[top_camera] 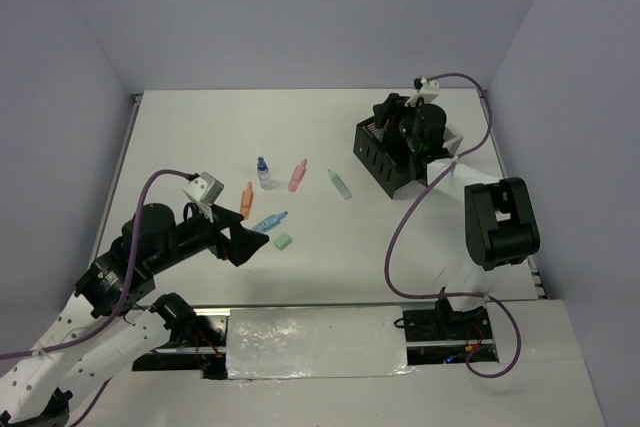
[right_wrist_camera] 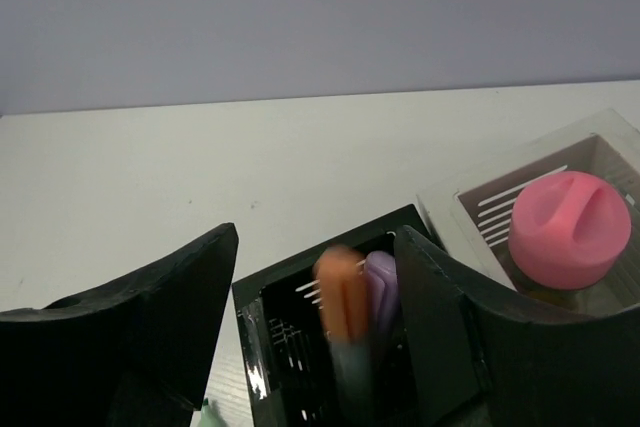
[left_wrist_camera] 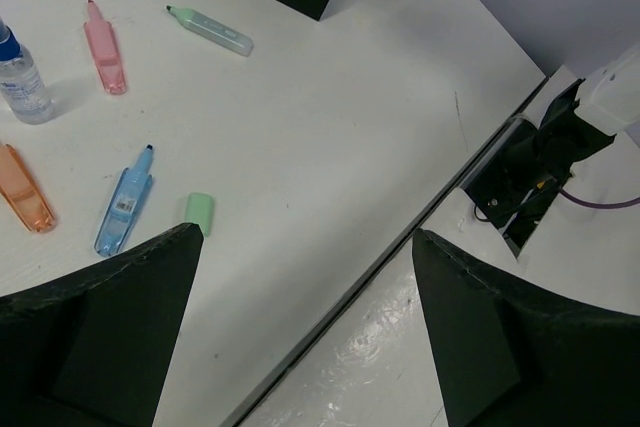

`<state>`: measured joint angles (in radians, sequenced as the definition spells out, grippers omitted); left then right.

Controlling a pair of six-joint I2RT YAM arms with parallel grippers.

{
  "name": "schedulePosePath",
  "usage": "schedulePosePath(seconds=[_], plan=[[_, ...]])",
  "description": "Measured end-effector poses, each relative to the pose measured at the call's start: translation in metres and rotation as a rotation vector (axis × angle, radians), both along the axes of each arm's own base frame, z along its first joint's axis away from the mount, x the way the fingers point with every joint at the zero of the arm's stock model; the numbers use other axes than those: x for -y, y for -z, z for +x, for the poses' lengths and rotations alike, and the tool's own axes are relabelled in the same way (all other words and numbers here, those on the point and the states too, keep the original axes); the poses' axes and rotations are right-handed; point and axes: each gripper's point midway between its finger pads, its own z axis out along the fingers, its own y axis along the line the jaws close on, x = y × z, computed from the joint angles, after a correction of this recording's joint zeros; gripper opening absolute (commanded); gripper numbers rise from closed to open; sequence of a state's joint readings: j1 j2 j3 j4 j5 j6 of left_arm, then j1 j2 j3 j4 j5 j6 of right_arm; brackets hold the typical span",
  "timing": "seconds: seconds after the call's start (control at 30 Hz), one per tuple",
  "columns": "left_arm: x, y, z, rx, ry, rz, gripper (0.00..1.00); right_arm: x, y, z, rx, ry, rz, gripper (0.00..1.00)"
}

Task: Sort the stationery into containers
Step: Place the pen in the storage box.

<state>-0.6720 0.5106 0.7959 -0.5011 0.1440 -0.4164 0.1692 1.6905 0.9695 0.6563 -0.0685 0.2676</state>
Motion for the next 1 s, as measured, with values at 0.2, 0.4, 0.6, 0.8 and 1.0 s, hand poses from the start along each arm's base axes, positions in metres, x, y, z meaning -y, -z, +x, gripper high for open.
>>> schedulePosePath(seconds=[0.2, 0.4, 0.6, 0.8, 1.0], plan=[[0.001, -0.001, -0.002, 0.001, 0.009, -0.004, 0.99, 0.001, -0.032, -0.009, 0.057, -0.002, 0.009, 0.75], [-0.005, 0.001, 0.006, 0.000, -0.046, 0.008, 0.99, 0.006, -0.100, -0.038, 0.167, 0.000, 0.049, 0.75], [-0.030, 0.030, 0.033, -0.089, -0.275, 0.110, 0.99, -0.035, -0.118, -0.075, 0.065, -0.106, 0.040, 0.74], [-0.056, 0.047, 0.045, -0.139, -0.443, 0.172, 0.99, -0.137, -0.041, -0.139, -0.219, -0.330, -0.159, 0.74], [-0.062, 0.046, 0.046, -0.140, -0.480, 0.161, 0.99, -0.139, 0.075, -0.157, -0.542, -0.341, -0.427, 0.74]])
